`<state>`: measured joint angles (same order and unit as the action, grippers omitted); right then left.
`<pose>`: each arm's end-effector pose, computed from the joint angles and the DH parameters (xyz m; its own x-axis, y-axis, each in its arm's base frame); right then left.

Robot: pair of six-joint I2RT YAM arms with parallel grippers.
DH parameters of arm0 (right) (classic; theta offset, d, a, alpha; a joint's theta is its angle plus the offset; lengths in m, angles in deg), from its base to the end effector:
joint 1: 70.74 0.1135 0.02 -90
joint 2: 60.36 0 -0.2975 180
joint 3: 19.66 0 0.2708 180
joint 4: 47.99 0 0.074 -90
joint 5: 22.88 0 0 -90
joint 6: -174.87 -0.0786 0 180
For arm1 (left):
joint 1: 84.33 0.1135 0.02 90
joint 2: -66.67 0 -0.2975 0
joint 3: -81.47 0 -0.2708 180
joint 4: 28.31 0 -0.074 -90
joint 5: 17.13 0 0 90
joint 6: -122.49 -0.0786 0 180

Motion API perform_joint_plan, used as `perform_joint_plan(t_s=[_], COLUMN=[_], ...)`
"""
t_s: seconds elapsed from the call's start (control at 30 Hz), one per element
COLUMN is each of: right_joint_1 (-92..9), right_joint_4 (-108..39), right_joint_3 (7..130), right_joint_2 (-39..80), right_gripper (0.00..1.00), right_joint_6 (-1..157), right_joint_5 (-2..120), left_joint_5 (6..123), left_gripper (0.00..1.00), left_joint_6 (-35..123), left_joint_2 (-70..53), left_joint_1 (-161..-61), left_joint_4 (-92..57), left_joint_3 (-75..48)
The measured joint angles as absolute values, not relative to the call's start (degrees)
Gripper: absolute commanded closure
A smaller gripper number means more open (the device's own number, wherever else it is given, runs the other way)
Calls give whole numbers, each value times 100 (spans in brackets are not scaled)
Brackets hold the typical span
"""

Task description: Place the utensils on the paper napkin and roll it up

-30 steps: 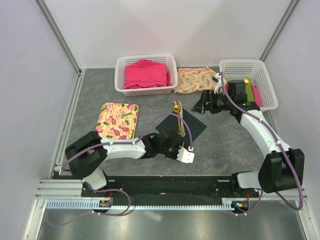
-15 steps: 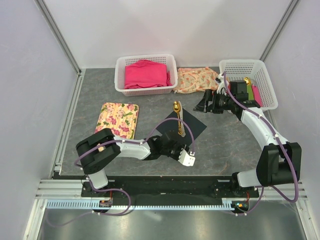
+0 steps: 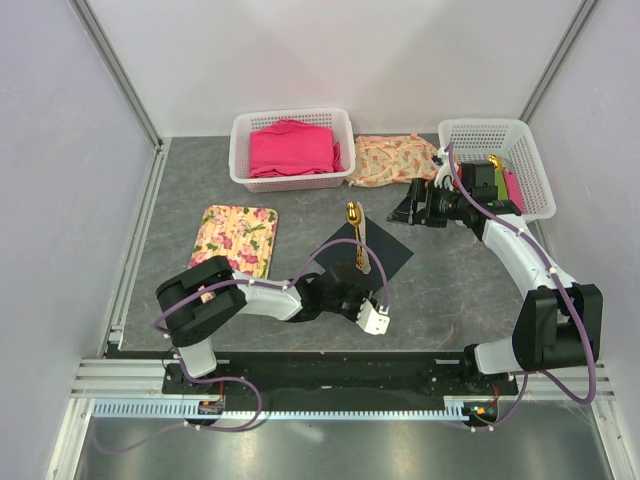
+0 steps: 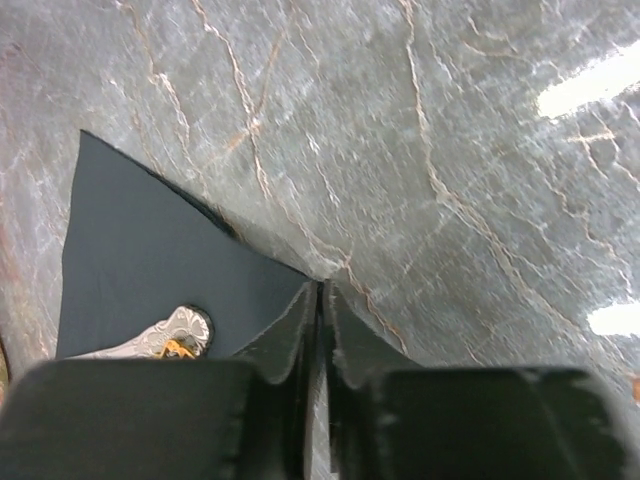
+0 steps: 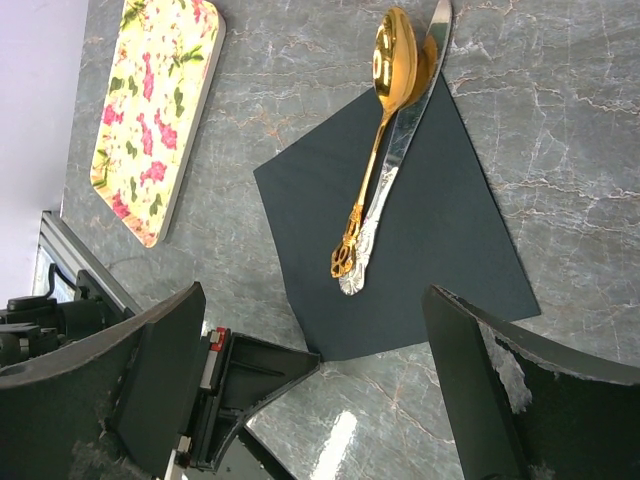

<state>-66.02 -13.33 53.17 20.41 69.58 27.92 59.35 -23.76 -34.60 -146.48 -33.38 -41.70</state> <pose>0.3346 0.0775 0.2784 -0.7898 0.1398 -0.5972 -0.3309 0.7227 0.6068 0.1649 -0.3514 0.1202 0.6204 0.5564 -0.5528 0.7709 -0.3028 0.5604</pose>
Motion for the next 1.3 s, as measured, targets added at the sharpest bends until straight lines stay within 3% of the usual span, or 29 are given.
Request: perform_joint_plan(t_s=[0.87, 1.3], right_joint_1=[-6605, -6605], right_joint_4=[-1333, -1337], right_joint_3=[5315, 5278], right_joint_2=[2036, 2036], right_gripper=[2, 2], right_joint_6=[6958, 6958], right_joint_5=[2637, 2619], left_joint_5=[5758, 5583], left_gripper=[98, 98], left_joint_6=[-1711, -1449], left_joint_2=[-2667, -2664], left_joint_1=[-14959, -14312], left_joint_4=[-2035, -1784], left_joint_3=[-4023, -3359])
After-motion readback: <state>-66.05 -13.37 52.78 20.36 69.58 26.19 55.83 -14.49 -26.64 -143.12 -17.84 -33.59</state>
